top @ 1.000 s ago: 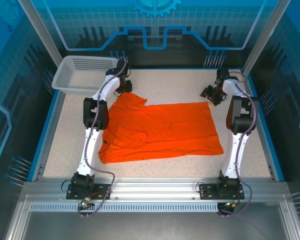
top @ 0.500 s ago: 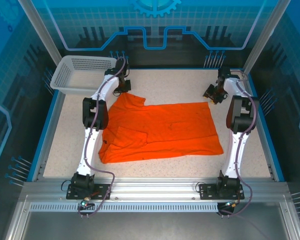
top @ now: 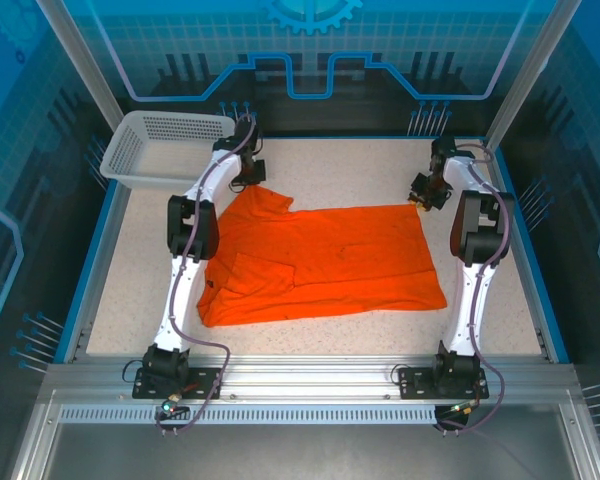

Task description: Fold and stack the t-shirts

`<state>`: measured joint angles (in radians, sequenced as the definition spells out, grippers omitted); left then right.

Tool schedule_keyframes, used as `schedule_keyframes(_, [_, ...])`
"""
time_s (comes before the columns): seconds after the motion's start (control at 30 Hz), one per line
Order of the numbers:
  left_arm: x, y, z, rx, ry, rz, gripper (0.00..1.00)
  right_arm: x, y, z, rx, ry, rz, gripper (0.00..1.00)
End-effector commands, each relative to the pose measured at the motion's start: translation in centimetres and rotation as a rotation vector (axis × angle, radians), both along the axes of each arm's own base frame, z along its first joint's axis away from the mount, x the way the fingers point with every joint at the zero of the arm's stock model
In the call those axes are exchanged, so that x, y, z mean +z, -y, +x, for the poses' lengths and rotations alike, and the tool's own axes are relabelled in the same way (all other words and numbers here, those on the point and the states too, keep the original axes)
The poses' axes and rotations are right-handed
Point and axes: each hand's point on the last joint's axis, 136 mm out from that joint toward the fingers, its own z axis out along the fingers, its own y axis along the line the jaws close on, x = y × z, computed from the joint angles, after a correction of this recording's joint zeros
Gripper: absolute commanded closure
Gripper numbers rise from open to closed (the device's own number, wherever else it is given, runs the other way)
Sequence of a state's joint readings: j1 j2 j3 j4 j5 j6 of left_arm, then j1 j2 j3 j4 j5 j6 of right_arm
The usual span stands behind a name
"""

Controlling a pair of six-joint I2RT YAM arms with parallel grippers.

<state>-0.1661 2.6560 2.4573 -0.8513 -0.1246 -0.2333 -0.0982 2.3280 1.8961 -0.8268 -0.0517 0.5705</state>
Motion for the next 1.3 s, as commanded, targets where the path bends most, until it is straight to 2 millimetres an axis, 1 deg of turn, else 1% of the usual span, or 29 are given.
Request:
schedule_keyframes(0.0, [3.5,2.8,0.0,-0.061,0.057,-0.056,1.0,-1.5,-1.2,-1.1,0.016,-0.067,0.01,0.85])
schedule_keyframes(0.1, [4.0,2.9,0.1,-0.06,0.073,-0.055,1.0,-1.3,-1.3,-0.9,0.021,-0.06,0.011,0.9])
schedule_keyframes(0.13, [4.2,2.9,0.2,-0.06,0.078,-0.054,1.0,-1.2,-1.3,-0.8,0.021,-0.057,0.011,0.92])
schedule_keyframes(0.17, [4.4,2.9,0.2,-0.061,0.082,-0.054,1.0,-1.1,-1.3,-0.7,0.022,-0.056,0.008,0.96])
schedule_keyframes(0.23, [4.8,2.9,0.3,-0.063,0.092,-0.051,1.0,-0.7,-1.3,-0.6,0.023,-0.05,0.005,0.99])
schedule_keyframes(0.33, [5.8,2.9,0.4,-0.066,0.117,-0.05,1.0,0.1,-1.3,-0.5,0.026,-0.035,0.005,1.0])
schedule_keyframes(0.4, [7.1,2.9,0.4,-0.067,0.15,-0.046,1.0,0.4,-1.4,-0.4,0.032,-0.023,0.009,1.0])
schedule_keyframes(0.43, [7.7,2.9,0.4,-0.07,0.17,-0.044,1.0,1.8,-1.4,-0.2,0.036,0.005,0.007,1.0])
schedule_keyframes(0.53, [9.9,2.8,-0.2,-0.072,0.222,-0.043,1.0,3.8,-1.5,-0.3,0.054,0.045,0.002,1.0])
schedule_keyframes(0.63, [11.2,2.8,-1.8,-0.085,0.254,-0.04,1.0,5.8,-1.5,-0.9,0.086,0.095,-0.012,1.0])
schedule_keyframes(0.7, [11.7,2.6,-3.3,-0.1,0.271,-0.033,1.0,7.0,-1.8,-1.8,0.113,0.127,-0.007,1.0])
schedule_keyframes(0.73, [11.6,2.6,-4.1,-0.109,0.269,-0.03,1.0,7.4,-2.0,-2.2,0.126,0.141,-0.005,1.0])
schedule_keyframes(0.83, [12.3,2.4,-6.9,-0.13,0.289,-0.026,1.0,8.7,-2.2,-4.1,0.154,0.189,-0.006,1.0])
schedule_keyframes(0.9, [13.0,2.4,-8.8,-0.141,0.313,-0.029,1.0,9.6,-2.5,-5.7,0.171,0.219,0.006,1.0])
schedule_keyframes(1.0, [14.1,2.7,-12.0,-0.156,0.339,-0.048,1.0,10.3,-2.8,-8.3,0.185,0.239,0.014,1.0])
schedule_keyframes(1.03, [14.6,2.7,-13.0,-0.157,0.349,-0.044,1.0,10.5,-2.8,-9.2,0.186,0.244,0.016,1.0])
schedule_keyframes(1.13, [15.0,2.8,-16.6,-0.144,0.355,-0.054,1.0,10.6,-2.7,-12.1,0.181,0.25,0.021,1.0])
schedule_keyframes(1.27, [14.8,2.2,-21.9,-0.096,0.357,-0.094,1.0,10.1,-2.7,-15.5,0.161,0.237,0.037,1.0])
